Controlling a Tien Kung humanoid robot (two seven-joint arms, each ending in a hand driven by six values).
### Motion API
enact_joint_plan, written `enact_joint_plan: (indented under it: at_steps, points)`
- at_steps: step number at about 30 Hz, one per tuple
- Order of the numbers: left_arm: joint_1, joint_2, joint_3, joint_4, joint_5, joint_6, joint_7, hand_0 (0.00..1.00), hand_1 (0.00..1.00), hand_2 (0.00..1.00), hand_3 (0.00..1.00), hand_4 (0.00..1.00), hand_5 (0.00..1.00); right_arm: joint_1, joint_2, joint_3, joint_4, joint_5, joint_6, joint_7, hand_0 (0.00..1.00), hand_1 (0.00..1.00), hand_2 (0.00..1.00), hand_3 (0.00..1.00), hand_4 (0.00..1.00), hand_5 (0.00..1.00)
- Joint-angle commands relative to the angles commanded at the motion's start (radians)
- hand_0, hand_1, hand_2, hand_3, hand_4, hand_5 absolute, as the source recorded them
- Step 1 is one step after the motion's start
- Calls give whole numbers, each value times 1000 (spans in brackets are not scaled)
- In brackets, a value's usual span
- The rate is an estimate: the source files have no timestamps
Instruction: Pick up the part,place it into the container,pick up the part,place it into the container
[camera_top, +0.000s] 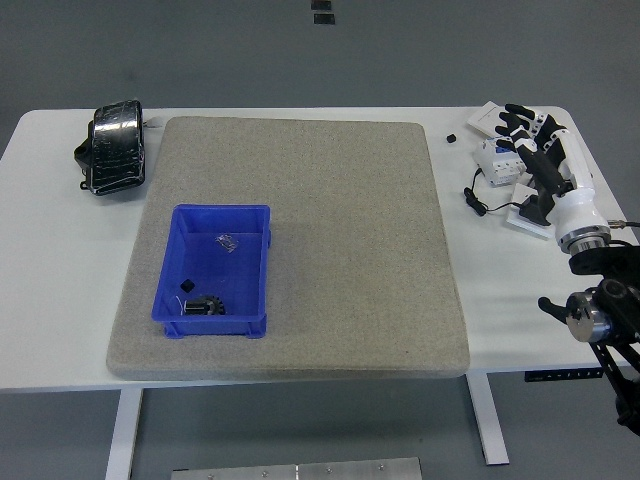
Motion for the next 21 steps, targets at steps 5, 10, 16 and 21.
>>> enact_joint_plan:
  at_steps: [5,10,16,21]
  points:
    - [-1,-1,2,0,-4,1,-2,695,678,661,581,726,294,-1,3,-1,-4,-1,1,-1,728,722,735,689,734,496]
    - [-1,-1,0,0,-2,1,0,695,678,661,581,726,294,-4,1,5,-7,-2,0,-4,728,722,735,689,734,496]
    - [-6,6,-5,-1,9,-1,3,694,678,661,581,726,292,0,-2,5,-4,-5,0,-8,727,719,735,689,738,503]
    - [-2,11,-9,-1,14,-1,5,694,678,660,581,726,293,4,-1,4,1,-8,2,-11,728,718,735,689,738,506]
